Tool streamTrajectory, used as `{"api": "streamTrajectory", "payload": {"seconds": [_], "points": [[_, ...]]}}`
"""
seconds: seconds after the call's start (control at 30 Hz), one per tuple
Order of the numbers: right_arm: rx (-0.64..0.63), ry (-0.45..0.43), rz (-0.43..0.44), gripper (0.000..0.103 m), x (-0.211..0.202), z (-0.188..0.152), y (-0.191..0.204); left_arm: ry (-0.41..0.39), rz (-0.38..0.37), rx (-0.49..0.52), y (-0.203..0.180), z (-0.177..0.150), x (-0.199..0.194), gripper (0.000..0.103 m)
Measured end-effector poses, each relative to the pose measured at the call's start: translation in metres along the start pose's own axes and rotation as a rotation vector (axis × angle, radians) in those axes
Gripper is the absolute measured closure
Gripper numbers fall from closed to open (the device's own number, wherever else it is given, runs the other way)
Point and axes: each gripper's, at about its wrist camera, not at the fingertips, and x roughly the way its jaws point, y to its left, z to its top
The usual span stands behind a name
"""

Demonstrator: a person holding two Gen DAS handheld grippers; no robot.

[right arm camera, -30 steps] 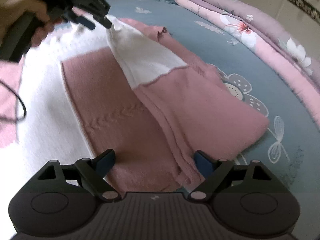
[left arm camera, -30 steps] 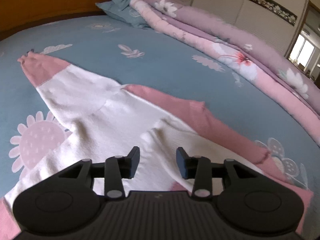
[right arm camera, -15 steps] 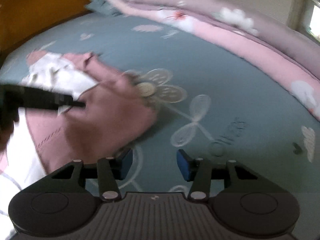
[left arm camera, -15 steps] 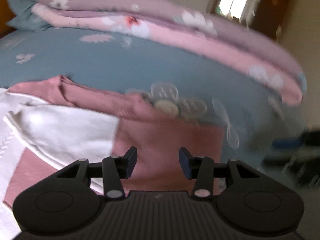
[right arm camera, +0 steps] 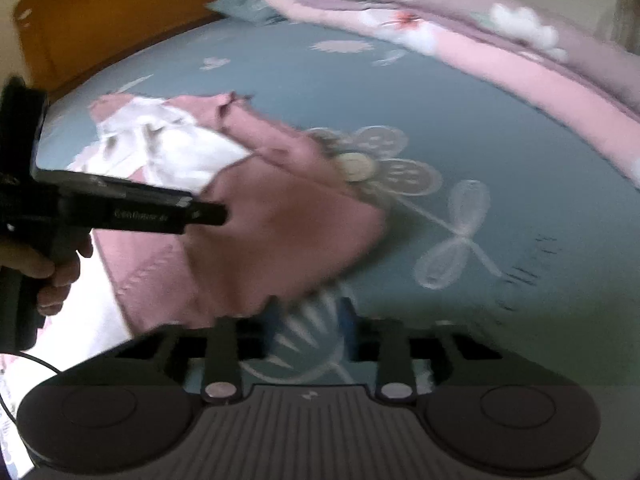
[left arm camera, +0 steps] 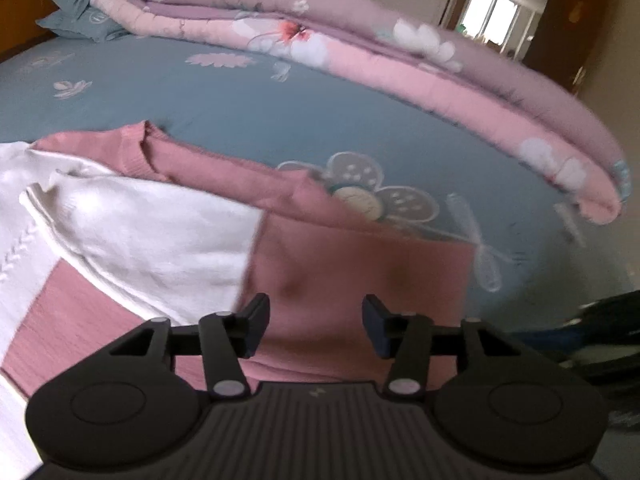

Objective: Fold clothes
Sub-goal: 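Withdraw both open grippers above the folded sleeve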

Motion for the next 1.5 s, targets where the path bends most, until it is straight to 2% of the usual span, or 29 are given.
{"api": "streamTrajectory", "payload": {"seconds": [0.13, 0.2, 0.3, 0.43, 0.6, 0.73, 0.8, 0.9, 0.93, 1.0, 1.07, 1.17, 1.3, 1.43, 1.5], "points": [[-0.026, 0.028, 0.056, 0.083, 0.02, 0.002, 0.014, -0.026, -0.069, -0.012, -0.011, -0.007, -0.009, 0.049], [-0.009, 0.006, 0.035, 0.083, 0.017, 0.003, 0.006, -0.035, -0.075, -0.013, -0.014, -0.011, -0.007, 0.046], [0.042, -0.04, -0.033, 0.083, 0.012, 0.015, -0.02, -0.002, -0.098, -0.021, -0.017, -0.019, 0.002, 0.045], [0.07, -0.074, -0.056, 0.092, 0.025, 0.033, -0.04, 0.078, -0.065, 0.009, -0.018, -0.03, 0.018, 0.045], [0.04, -0.024, -0.079, 0.102, 0.069, 0.044, -0.042, 0.062, -0.079, 0.005, -0.012, -0.038, 0.014, 0.044], [0.028, -0.014, -0.084, 0.103, 0.09, 0.049, -0.043, 0.04, -0.067, 0.042, -0.015, -0.045, 0.014, 0.042], [0.022, -0.004, -0.087, 0.103, 0.091, 0.053, -0.042, 0.04, -0.063, 0.022, -0.015, -0.044, 0.011, 0.042], [0.053, -0.005, -0.074, 0.102, 0.079, 0.057, -0.045, 0.021, -0.058, -0.021, -0.012, -0.039, 0.001, 0.043], [0.057, -0.023, -0.062, 0.097, 0.069, 0.057, -0.043, 0.007, -0.055, -0.03, -0.011, -0.038, -0.002, 0.042], [0.045, -0.033, -0.028, 0.096, 0.059, 0.054, -0.036, -0.01, -0.06, -0.038, -0.006, -0.04, -0.004, 0.04], [0.039, -0.028, 0.003, 0.095, 0.057, 0.052, -0.027, 0.01, -0.072, -0.053, 0.0, -0.044, 0.001, 0.04], [0.034, 0.044, -0.014, 0.095, 0.081, 0.043, -0.019, 0.011, -0.079, -0.027, 0.002, -0.047, 0.002, 0.039], [0.067, 0.025, -0.008, 0.095, 0.075, 0.045, -0.016, 0.006, -0.08, -0.083, 0.006, -0.043, -0.012, 0.039], [0.128, -0.012, 0.061, 0.094, 0.056, 0.043, -0.013, 0.014, -0.037, -0.088, 0.014, -0.045, -0.019, 0.038], [0.117, 0.03, 0.065, 0.093, 0.066, 0.036, -0.007, 0.031, -0.014, -0.117, 0.021, -0.047, -0.019, 0.038]]}}
